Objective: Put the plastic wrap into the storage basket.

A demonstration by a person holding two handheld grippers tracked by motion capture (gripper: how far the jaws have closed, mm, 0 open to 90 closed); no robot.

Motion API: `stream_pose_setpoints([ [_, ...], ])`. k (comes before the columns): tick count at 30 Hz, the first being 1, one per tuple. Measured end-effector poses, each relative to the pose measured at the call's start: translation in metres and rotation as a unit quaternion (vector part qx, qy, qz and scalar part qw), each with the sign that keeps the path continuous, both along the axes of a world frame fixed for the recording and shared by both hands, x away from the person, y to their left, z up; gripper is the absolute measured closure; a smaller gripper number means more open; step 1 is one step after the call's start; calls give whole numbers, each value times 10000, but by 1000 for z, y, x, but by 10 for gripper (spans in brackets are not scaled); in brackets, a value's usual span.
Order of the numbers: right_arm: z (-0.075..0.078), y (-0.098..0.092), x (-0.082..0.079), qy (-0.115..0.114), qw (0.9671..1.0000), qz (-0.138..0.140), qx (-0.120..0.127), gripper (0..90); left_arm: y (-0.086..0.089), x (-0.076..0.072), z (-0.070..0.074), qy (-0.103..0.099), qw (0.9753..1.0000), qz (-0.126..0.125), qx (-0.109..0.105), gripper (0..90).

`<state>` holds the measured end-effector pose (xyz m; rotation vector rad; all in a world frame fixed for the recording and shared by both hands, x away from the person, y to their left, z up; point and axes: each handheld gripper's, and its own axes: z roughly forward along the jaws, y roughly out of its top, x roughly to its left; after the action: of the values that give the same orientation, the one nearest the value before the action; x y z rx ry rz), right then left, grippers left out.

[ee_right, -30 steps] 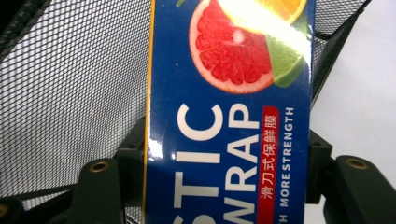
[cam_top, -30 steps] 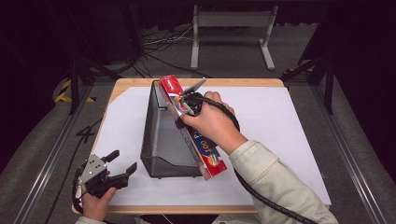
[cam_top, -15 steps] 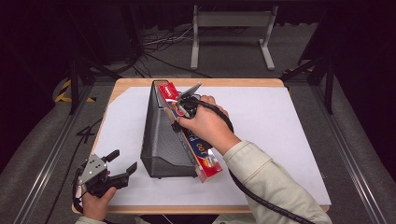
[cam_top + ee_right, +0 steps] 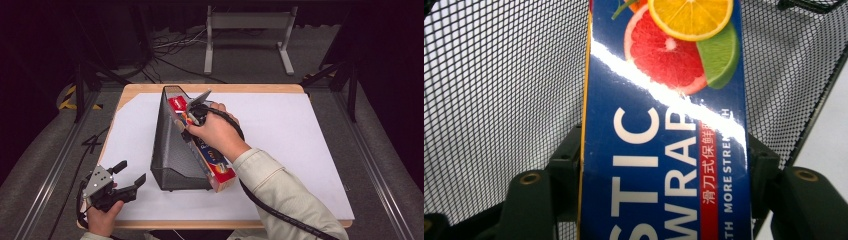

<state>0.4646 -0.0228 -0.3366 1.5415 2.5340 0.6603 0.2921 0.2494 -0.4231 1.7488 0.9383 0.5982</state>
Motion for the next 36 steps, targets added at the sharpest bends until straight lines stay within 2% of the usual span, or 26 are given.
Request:
stream_pose_setpoints([
  [12,-10,2,9,62,10000,-37,53,385,1,0,0,5,10000,15,-7,212],
  [23,-16,5,12,189,9997,-56,-107,377,1,0,-1,0,10000,7,11,212],
  [30,-17,6,14,242,9996,-38,-121,372,1,0,-1,14,10000,2,4,212],
  [32,-18,5,14,255,9996,-7,-126,361,1,0,-1,17,10000,0,3,212],
  [36,-17,5,14,183,9998,42,3,276,0,1,-1,24,10000,1,1,212],
])
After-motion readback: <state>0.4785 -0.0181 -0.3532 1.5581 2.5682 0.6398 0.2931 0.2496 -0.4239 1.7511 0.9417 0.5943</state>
